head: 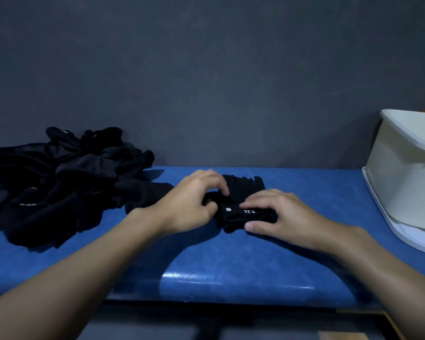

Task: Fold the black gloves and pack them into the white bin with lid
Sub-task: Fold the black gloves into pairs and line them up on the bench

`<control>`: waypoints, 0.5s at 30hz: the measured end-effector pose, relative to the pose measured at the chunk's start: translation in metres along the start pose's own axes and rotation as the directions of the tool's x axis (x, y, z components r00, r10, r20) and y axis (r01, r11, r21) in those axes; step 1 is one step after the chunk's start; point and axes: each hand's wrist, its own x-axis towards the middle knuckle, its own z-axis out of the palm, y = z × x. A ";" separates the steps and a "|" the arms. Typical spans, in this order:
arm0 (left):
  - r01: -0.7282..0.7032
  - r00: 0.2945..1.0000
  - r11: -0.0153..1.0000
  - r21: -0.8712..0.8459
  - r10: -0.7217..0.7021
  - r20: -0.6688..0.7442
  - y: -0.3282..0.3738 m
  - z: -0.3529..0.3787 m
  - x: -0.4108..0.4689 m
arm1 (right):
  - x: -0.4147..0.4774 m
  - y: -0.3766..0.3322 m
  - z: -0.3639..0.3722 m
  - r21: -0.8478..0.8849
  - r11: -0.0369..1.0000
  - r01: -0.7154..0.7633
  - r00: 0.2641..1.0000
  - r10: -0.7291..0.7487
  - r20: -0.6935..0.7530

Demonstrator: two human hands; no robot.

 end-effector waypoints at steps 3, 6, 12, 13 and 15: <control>0.062 0.992 0.998 -0.013 -0.060 0.108 0.009 -0.002 -0.002 | -0.006 0.001 0.001 -0.028 1.000 0.006 0.999 -0.007 -0.036; 0.017 0.973 0.996 0.092 -0.037 0.226 0.010 0.000 -0.004 | -0.016 0.006 0.002 0.020 1.000 0.011 0.997 -0.010 -0.074; -0.071 0.978 0.986 0.148 0.040 0.204 0.001 0.009 -0.012 | -0.031 0.018 0.010 0.094 0.995 0.040 0.989 -0.026 -0.142; -0.088 0.981 0.983 0.159 0.059 0.183 0.001 0.011 -0.014 | -0.032 0.018 0.012 0.091 0.995 0.048 0.987 -0.033 -0.159; -0.103 0.985 0.979 0.174 0.077 0.152 0.000 0.014 -0.016 | -0.033 0.018 0.013 0.093 0.994 0.060 0.981 -0.041 -0.188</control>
